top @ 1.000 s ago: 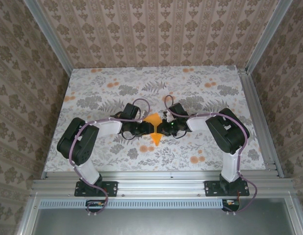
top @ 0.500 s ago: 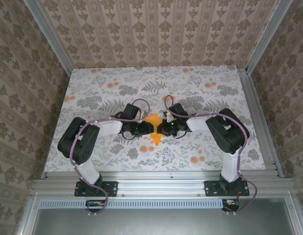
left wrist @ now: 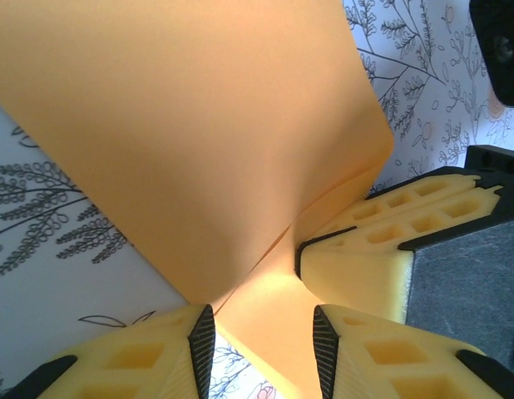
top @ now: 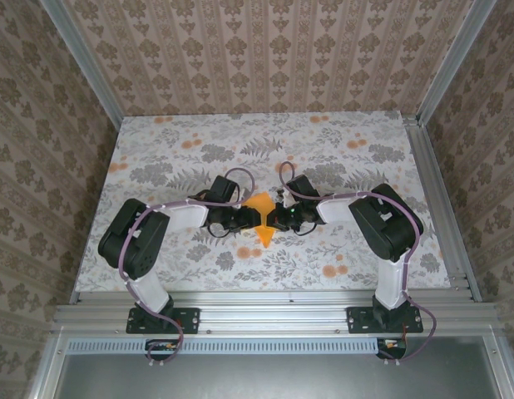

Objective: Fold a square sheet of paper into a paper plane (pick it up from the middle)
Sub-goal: Third fold the triangle at the center of the table.

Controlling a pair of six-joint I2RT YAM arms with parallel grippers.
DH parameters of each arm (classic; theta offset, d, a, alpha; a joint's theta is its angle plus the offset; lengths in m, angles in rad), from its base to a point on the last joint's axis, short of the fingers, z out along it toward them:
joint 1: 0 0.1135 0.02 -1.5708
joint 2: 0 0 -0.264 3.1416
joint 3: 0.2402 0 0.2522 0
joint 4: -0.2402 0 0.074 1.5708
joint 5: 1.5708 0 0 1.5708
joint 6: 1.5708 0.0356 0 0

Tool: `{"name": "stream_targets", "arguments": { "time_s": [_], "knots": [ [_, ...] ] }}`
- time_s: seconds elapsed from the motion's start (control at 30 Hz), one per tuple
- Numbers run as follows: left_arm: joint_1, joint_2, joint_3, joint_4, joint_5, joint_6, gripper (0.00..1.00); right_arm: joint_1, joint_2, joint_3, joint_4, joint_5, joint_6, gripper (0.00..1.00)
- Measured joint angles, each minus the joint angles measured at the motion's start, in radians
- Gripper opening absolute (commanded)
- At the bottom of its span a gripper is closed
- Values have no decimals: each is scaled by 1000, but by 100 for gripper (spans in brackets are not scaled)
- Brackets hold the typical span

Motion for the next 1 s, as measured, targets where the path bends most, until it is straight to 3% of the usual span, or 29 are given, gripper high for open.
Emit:
{"name": "stream_targets", "arguments": {
  "time_s": [1.0],
  "knots": [
    [0,70,50,-2,38,60,38,3,0,-6,30,-1,45,5]
  ]
}}
